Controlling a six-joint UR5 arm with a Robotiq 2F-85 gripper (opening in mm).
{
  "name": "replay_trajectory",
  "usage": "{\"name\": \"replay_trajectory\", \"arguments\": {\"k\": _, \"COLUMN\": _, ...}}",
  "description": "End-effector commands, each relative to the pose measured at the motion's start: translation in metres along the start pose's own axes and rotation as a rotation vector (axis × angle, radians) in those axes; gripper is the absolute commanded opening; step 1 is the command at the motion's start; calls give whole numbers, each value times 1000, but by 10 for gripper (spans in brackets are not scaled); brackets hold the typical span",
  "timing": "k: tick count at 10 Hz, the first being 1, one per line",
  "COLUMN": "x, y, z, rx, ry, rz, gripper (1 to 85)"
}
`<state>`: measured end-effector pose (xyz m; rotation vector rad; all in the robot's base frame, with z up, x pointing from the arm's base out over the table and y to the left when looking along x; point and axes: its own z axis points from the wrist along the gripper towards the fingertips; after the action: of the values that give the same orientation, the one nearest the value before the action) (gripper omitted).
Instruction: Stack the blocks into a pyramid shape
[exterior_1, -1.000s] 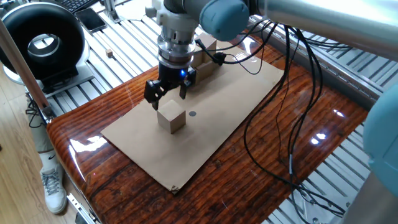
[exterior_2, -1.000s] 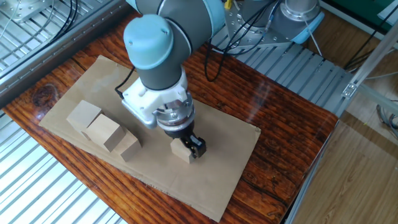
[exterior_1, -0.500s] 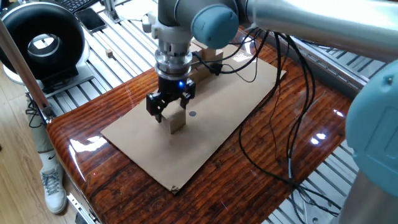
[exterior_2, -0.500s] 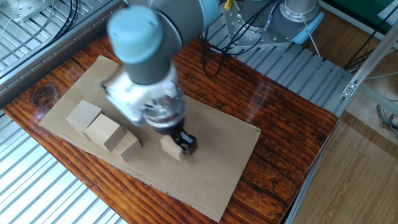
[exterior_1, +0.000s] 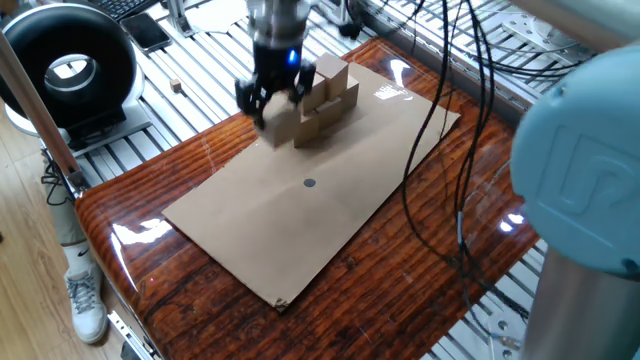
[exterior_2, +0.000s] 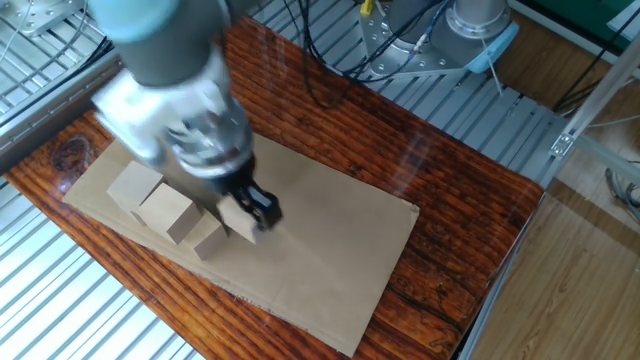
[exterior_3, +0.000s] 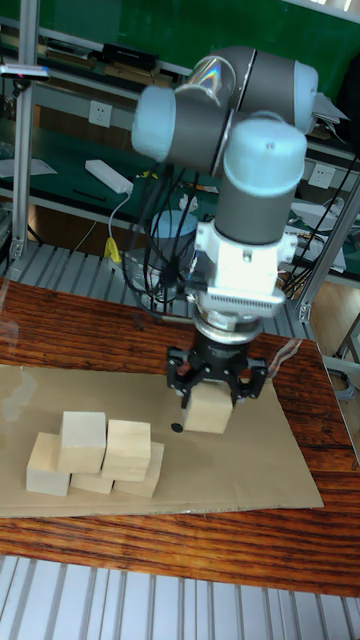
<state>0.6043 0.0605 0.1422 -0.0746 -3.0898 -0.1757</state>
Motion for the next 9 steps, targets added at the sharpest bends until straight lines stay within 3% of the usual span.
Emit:
{"name": "replay_trajectory", "arguments": {"k": 1, "x": -12, "y": -40, "z": -28, "rx": 89, "ry": -47, "rz": -73, "gripper": 67}}
{"name": "replay_trajectory", "arguments": {"k": 2, "x": -12, "y": -57, "z": -31, "rx": 144, "ry": -51, "rz": -120, "gripper": 67}}
{"name": "replay_trajectory", "arguments": {"k": 3, "x": -14, "y": -60, "z": -33, "rx": 149, "ry": -64, "rz": -134, "gripper": 67}}
{"name": "replay_trajectory", "arguments": {"k": 5, "x": -22, "y": -85, "z": -41, "rx": 221, "ry": -98, "rz": -188, "gripper": 53}}
{"name": "replay_trajectory", "arguments": {"k": 9, "x": -45, "y": -108, "z": -42, "rx": 191, "ry": -209, "rz": -226, "gripper": 57}}
